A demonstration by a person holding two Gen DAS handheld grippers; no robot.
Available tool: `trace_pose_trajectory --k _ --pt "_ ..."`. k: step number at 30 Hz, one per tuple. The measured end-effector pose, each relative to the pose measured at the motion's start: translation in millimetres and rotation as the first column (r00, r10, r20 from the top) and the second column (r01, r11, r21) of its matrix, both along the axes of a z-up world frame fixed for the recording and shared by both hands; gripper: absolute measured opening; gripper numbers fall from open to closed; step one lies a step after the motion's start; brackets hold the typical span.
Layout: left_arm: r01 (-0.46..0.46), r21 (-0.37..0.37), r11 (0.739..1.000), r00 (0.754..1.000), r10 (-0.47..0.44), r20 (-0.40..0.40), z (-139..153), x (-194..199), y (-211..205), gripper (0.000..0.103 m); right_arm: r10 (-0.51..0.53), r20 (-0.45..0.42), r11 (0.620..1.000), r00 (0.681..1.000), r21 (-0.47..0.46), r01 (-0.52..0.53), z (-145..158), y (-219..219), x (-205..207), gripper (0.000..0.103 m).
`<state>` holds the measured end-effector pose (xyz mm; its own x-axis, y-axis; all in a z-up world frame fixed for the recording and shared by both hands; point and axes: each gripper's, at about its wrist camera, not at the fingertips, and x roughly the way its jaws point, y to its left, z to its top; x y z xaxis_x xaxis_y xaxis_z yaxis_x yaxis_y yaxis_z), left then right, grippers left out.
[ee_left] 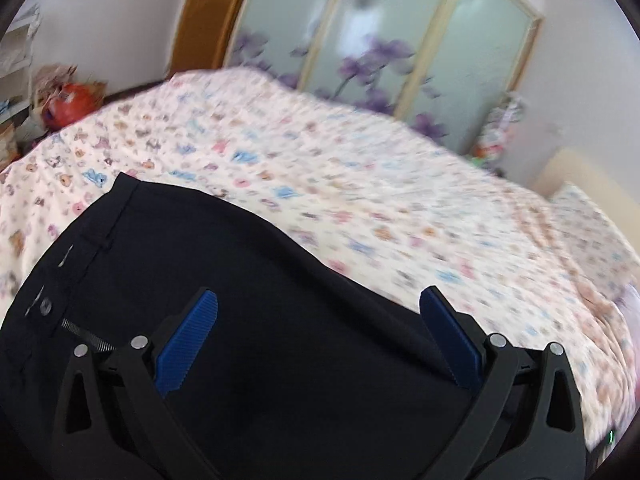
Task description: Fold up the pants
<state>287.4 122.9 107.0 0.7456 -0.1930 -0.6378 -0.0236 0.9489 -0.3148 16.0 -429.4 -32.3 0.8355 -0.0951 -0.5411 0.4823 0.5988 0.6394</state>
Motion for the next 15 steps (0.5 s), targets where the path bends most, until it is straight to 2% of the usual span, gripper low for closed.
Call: trace_pose_trajectory --k 2,4,7,8,9,10,12,13,15 --pt "-0.050 -0.025 0.998 0.997 0.048 -0.068 -11.5 37.7 7.4 0.101 0.008 0.004 1.000 1.000 -0.001 -0.008 -1.8 -1.0 0.7 0.006" --pt "-0.115 -0.088 0.989 0.985 0.102 -0.141 -28.7 74.4 17.0 0.101 0.013 0.011 1.000 1.000 0.002 -0.013 -2.8 -3.4 3.7 0.006" --pt "-0.211 -0.215 0.954 0.962 0.164 -0.217 -56.2 110.0 30.8 0.096 0.021 0.013 1.000 1.000 -0.003 -0.021 -3.7 -2.1 6.1 0.006" --pt "-0.232 -0.225 0.946 0.956 0.178 -0.235 -63.9 120.0 31.8 0.089 0.024 0.014 1.000 1.000 -0.005 -0.024 -4.0 -1.6 6.2 0.006" --pt "-0.244 -0.216 0.945 0.950 0.188 -0.251 -68.1 126.4 29.6 0.082 0.028 0.017 1.000 0.999 -0.003 -0.028 -4.5 -1.5 6.7 0.006" --pt "-0.256 -0.181 0.949 0.939 0.200 -0.280 -75.4 137.1 27.2 0.079 0.029 0.021 1.000 0.999 0.001 -0.029 -5.0 -2.0 6.6 0.006" --pt "-0.277 -0.104 0.955 0.918 0.231 -0.322 -87.5 147.0 21.6 0.063 0.034 0.027 0.999 0.999 0.006 -0.034 -6.2 -3.0 8.7 0.006" --pt "-0.282 -0.067 0.957 0.909 0.245 -0.337 -94.3 152.0 20.2 0.059 0.037 0.029 0.999 0.999 0.007 -0.037 -6.6 -3.1 9.1 0.006" --pt "-0.301 -0.041 0.953 0.905 0.271 -0.328 -99.3 153.8 21.9 0.045 0.041 0.032 0.999 0.999 0.009 -0.041 -7.2 -2.5 9.5 0.006"
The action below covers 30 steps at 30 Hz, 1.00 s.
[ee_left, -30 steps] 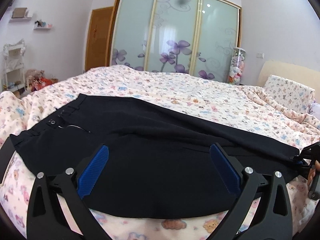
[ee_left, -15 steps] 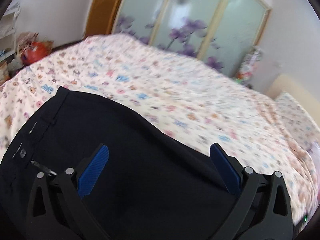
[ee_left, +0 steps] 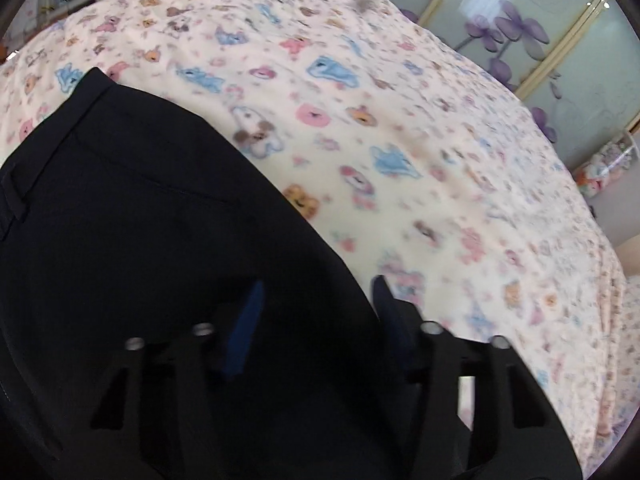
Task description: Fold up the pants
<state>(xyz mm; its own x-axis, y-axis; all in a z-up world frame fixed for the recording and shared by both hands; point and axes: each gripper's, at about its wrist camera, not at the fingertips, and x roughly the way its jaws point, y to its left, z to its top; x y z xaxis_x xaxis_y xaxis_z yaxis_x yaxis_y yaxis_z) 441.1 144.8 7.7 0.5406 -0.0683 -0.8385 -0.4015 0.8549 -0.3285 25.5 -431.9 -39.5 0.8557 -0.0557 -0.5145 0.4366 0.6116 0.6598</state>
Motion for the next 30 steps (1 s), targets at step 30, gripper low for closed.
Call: trace_pose_trajectory --k 30 --pt "0.040 -0.001 0.999 0.919 -0.036 0.392 67.0 -355.2 34.4 0.005 -0.031 0.083 0.999 0.996 0.043 0.027 62.0 -68.4 -12.7 0.006"
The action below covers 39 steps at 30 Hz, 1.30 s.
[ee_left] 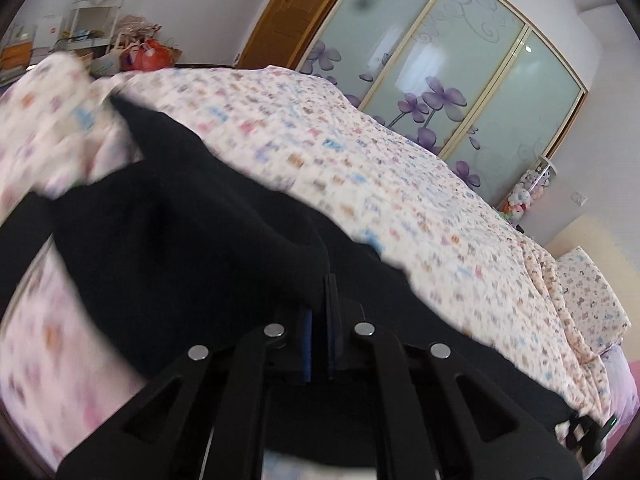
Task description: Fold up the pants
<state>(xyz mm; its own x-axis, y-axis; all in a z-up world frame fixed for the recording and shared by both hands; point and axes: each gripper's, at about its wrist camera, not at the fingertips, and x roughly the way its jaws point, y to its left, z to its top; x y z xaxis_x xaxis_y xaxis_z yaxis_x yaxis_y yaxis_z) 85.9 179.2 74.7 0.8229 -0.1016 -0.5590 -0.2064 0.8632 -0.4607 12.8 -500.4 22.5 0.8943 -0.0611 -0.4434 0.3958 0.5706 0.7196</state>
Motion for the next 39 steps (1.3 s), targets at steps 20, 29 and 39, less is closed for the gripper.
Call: trace_pose_trajectory --k 20,29,39 --pt "-0.119 0.075 0.990 0.991 0.113 0.076 -10.0 -59.2 21.5 0.085 -0.040 -0.154 0.998 0.987 0.038 0.046 -34.2 -6.3 -19.7 0.006" --pt "-0.164 -0.429 0.888 0.986 0.134 -0.100 -61.4 -40.1 109.2 0.066 -0.036 -0.166 0.998 0.985 0.050 0.045 -39.1 -5.8 -20.7 0.006" --pt "-0.152 -0.384 0.911 0.987 0.157 -0.019 -39.6 -52.6 113.0 0.066 -0.027 -0.176 0.998 0.984 0.045 0.035 -40.8 -7.2 -17.5 0.006"
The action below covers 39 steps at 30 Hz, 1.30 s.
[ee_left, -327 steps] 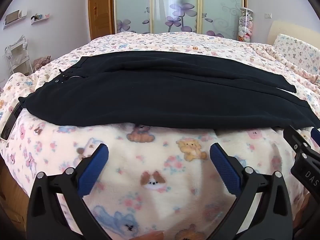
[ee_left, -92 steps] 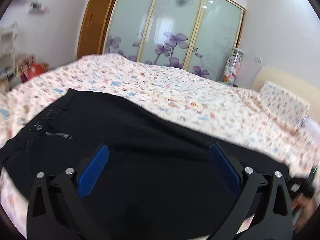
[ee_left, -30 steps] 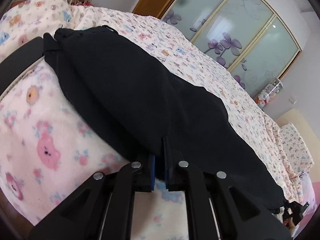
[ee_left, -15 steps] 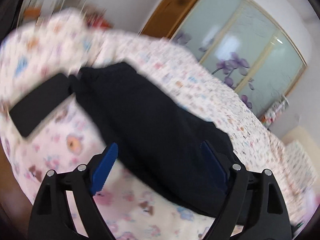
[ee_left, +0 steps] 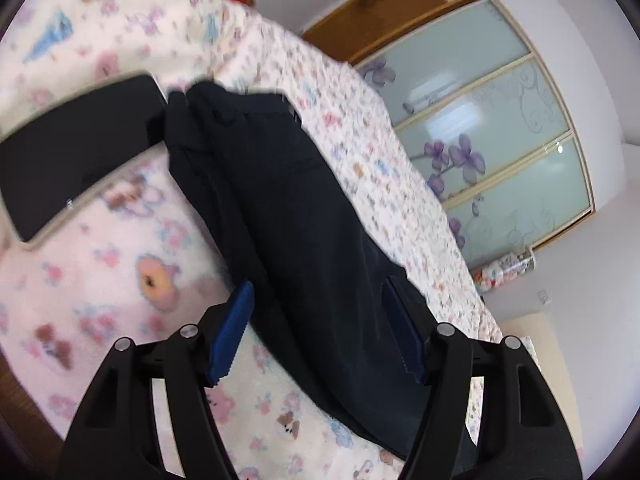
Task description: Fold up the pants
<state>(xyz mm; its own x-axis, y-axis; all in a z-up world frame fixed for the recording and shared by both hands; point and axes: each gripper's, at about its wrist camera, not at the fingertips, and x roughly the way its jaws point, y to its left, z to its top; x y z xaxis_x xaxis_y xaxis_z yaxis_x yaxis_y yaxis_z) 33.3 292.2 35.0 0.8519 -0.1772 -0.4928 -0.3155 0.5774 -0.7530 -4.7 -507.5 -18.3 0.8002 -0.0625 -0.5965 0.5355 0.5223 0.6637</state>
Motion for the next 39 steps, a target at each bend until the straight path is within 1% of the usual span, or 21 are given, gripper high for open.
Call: trace_pose_trajectory --k 2,4,7,9,13,14,16,17,18,22,23,25,27,29,31,32,33,34,37,38,39 --pt "-0.006 0.010 1.000 0.999 0.005 0.034 7.8 -0.9 2.7 0.070 0.002 -0.004 1.000 1.000 -0.003 -0.002 -0.5 0.0 1.3 0.006" --pt "0.013 0.004 1.000 1.000 -0.013 0.008 7.7 9.8 6.8 0.070 0.001 -0.004 1.000 1.000 -0.001 -0.001 -1.3 0.0 1.4 0.006" --pt "0.033 -0.060 0.998 0.997 -0.037 -0.065 -5.1 34.4 16.5 0.071 0.000 -0.002 1.000 1.000 0.003 0.000 -1.9 -0.4 1.4 0.006" --pt "0.001 -0.146 0.989 0.992 -0.020 -0.127 -23.3 45.9 26.2 0.071 0.001 -0.002 1.000 1.000 0.003 -0.001 -1.7 -0.4 1.2 0.006" --pt "-0.053 -0.216 0.975 0.992 0.026 -0.123 -33.5 56.3 39.2 0.069 0.005 -0.008 1.000 1.000 -0.003 -0.005 -2.2 -0.8 0.8 0.006" --pt "-0.062 -0.211 0.975 0.992 0.037 -0.119 -31.3 59.0 41.0 0.067 0.005 -0.009 1.000 1.000 -0.004 -0.005 -2.3 -0.8 0.6 0.006" --pt "-0.080 -0.174 0.982 0.992 0.062 -0.108 -22.2 63.2 42.8 0.044 0.005 -0.009 1.000 1.000 -0.007 -0.006 -2.1 -0.5 0.8 0.006" --pt "-0.076 -0.148 0.986 0.993 0.061 -0.101 -16.7 63.1 41.8 0.024 0.006 -0.009 1.000 1.000 -0.008 -0.006 -2.0 -0.8 1.0 0.006" --pt "-0.071 -0.114 0.991 0.993 0.060 -0.099 -10.4 63.6 39.6 0.009 0.006 -0.010 1.000 1.000 -0.007 -0.006 -2.1 -0.7 1.0 0.006" --pt "-0.052 0.072 0.996 0.996 0.057 -0.072 12.1 49.2 23.6 0.009 0.006 -0.010 1.000 1.000 -0.005 -0.006 -2.3 -0.9 0.9 0.006" --pt "-0.056 0.097 0.994 0.995 0.063 -0.075 12.3 45.1 22.5 0.009 0.006 -0.009 1.000 1.000 -0.005 -0.006 -2.3 -0.8 1.1 0.006" --pt "-0.059 0.129 0.990 0.989 0.075 -0.126 1.7 42.6 24.5 0.010 0.008 -0.011 1.000 1.000 0.004 -0.008 -2.8 -1.3 1.7 0.006" --pt "-0.044 0.127 0.991 0.979 0.068 -0.191 -12.9 44.2 30.6 0.018 0.009 -0.010 1.000 1.000 0.027 -0.008 -3.5 -2.9 0.9 0.006" --pt "-0.053 0.101 0.993 0.983 0.070 -0.171 -16.5 36.3 33.0 0.022 0.006 -0.002 0.998 1.000 0.064 -0.006 -4.4 -6.1 -0.9 0.007" --pt "-0.064 0.164 0.984 0.986 0.088 -0.143 -4.4 29.8 28.0 0.036 0.006 0.005 0.995 1.000 0.102 -0.007 -5.6 -9.5 -2.0 0.007" --pt "-0.077 0.216 0.973 0.987 0.105 -0.123 4.3 25.4 22.7 0.050 0.005 0.006 0.994 1.000 0.110 -0.006 -5.7 -10.5 -2.2 0.007" --pt "-0.093 0.275 0.957 0.988 0.124 -0.095 14.6 21.4 16.3 0.059 0.002 0.005 0.992 1.000 0.124 -0.003 -6.3 -11.4 -2.4 0.007" --pt "-0.110 0.358 0.927 0.990 0.133 -0.040 30.7 14.6 4.4 0.060 -0.003 0.007 0.991 1.000 0.135 0.002 -6.7 -11.9 -2.7 0.007" --pt "-0.104 0.493 0.864 0.995 0.090 0.054 59.2 6.1 -28.8 0.070 -0.015 0.000 0.989 1.000 0.150 0.015 -8.4 -13.6 -1.6 0.007" --pt "-0.074 0.517 0.853 0.996 0.040 0.075 65.7 7.4 -42.8 0.078 -0.013 -0.008 0.990 1.000 0.142 0.014 -8.5 -13.5 0.2 0.007" --pt "-0.047 0.522 0.852 0.997 0.006 0.080 67.3 10.1 -48.7 0.081 -0.007 -0.013 0.992 1.000 0.129 0.009 -7.5 -12.3 0.9 0.006"
